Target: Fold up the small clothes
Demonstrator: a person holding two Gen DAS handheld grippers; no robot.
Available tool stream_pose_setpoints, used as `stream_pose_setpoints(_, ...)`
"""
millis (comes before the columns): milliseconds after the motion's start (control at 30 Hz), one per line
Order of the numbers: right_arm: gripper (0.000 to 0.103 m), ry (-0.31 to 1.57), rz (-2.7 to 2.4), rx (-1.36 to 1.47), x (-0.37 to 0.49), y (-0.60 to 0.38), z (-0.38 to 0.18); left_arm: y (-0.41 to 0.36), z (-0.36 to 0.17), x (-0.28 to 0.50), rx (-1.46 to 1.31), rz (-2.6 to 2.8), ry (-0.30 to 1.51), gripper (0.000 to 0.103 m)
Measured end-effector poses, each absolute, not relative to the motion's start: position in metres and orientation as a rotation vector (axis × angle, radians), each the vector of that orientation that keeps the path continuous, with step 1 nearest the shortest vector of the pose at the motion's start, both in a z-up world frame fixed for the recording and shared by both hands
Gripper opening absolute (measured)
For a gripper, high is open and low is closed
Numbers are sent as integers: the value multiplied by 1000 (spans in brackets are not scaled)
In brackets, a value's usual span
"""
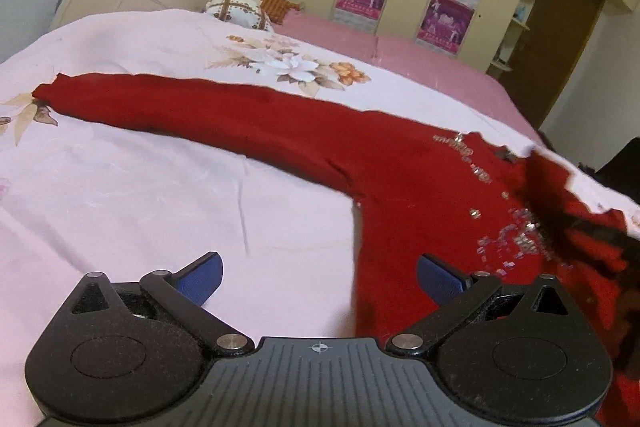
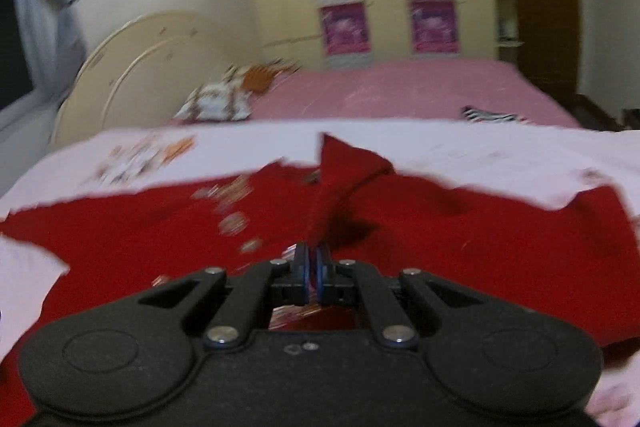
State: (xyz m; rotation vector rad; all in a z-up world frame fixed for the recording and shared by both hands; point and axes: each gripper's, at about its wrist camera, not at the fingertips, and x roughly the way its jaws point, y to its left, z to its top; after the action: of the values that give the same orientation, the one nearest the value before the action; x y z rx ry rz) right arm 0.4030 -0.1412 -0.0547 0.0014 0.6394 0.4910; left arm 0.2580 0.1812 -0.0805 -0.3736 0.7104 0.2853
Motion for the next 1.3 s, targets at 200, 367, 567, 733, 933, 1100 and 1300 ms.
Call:
stream_pose_setpoints(200, 15, 687, 529, -29, 405, -116, -73, 167, -72, 287, -437, 181, 666, 103)
stream_pose_setpoints(367, 55, 593, 522, 21, 378, -158, -43, 134, -80, 348, -549, 4, 658, 70)
stream_pose_setpoints(567, 48, 633, 438, 199, 368, -241, -40, 92, -117, 435, -623, -98, 768, 69)
stream_pose_setpoints(733, 47, 658, 341, 441, 362, -316, -48, 76, -136, 477, -608, -91, 788, 23)
stream_pose_setpoints(933, 51, 703, 303, 868, 372, -367, -88, 80, -114, 474, -580, -116, 706, 4)
stream_pose_setpoints(1100, 55, 707, 325, 1245, 381, -382, -124, 117, -94, 460, -549, -104, 681, 4)
stream_pose_setpoints(1300, 60, 680, 319, 1445, 383, -387, -142, 151, -94, 450, -554, -71, 683, 4)
